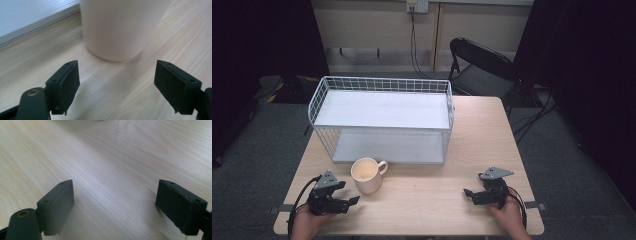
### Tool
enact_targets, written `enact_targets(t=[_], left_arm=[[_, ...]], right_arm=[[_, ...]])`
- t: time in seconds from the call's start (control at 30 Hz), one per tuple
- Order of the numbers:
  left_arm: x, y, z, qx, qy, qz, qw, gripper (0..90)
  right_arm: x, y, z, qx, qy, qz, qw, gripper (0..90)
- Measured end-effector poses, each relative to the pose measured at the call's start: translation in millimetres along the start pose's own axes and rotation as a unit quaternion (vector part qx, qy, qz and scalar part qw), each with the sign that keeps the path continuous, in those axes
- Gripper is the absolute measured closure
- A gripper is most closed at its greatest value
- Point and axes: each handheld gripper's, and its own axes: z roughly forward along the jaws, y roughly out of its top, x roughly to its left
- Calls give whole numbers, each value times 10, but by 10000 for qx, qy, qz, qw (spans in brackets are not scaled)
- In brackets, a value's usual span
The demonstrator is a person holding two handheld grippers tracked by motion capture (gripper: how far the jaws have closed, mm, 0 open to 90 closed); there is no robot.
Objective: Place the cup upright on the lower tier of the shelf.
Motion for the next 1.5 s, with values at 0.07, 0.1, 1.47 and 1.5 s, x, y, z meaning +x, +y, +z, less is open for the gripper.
enact_targets(t=[0.07,0.1,1.47,1.5], left_arm=[[4,10,-10,-14,-29,-4,10000,214],[8,19,-21,-31,-19,-23,10000,218],[-8,331,-256,-331,169,-351,9987,284],[-9,338,-256,-339,186,-359,9986,284]], right_arm=[[0,0,0,2,1,3,10000,145],[0,0,0,0,0,0,10000,145],[0,0,0,-1,0,0,10000,145],[0,0,0,0,0,1,10000,145]])
